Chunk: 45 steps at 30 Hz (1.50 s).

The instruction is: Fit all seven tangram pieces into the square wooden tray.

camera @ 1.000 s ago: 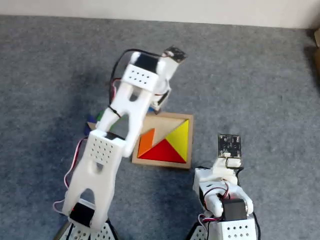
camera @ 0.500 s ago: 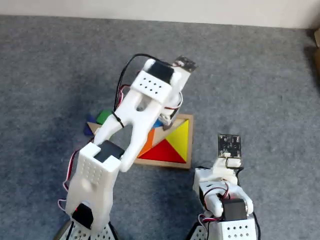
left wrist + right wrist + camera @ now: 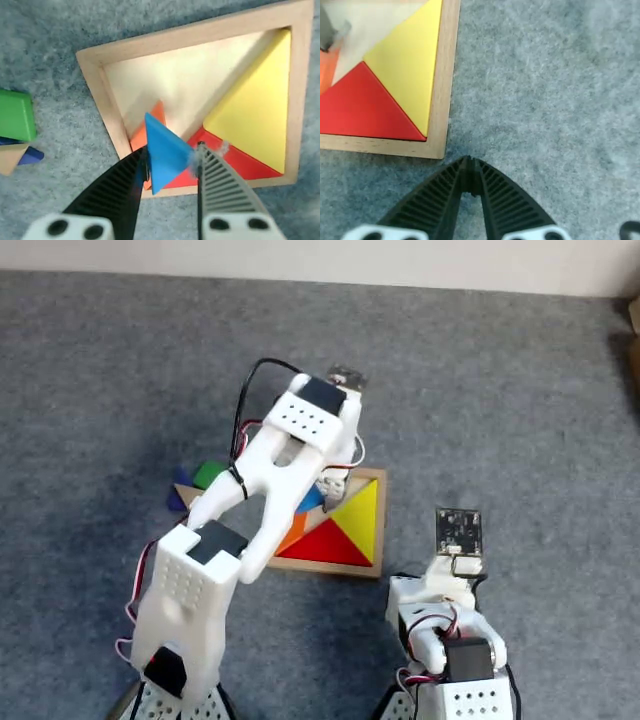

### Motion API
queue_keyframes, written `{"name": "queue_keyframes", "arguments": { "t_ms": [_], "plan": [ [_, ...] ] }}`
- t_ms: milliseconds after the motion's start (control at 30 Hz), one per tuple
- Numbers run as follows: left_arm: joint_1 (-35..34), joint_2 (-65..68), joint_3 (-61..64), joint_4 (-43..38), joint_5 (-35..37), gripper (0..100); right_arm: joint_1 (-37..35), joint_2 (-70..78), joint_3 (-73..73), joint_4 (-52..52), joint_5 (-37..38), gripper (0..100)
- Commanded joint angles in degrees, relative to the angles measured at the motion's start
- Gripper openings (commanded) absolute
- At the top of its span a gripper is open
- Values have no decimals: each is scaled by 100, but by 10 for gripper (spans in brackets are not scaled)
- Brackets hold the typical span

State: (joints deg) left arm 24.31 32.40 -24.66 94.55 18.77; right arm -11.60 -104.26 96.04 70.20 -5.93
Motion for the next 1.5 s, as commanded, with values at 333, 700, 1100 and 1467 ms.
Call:
{"name": "queue_keyframes", "arguments": {
  "t_ms": [333,700,1100,1467],
  "plan": [
    [84,-374,-40,-26,79,259,22,-110,620,31,-44,5],
    [-92,-374,4,-774,53,259,22,-110,620,31,-44,5],
    [-620,110,426,-1319,26,259,22,-110,620,31,-44,5],
    [-629,224,426,-747,18,259,22,-110,620,31,-44,5]
  ]
}}
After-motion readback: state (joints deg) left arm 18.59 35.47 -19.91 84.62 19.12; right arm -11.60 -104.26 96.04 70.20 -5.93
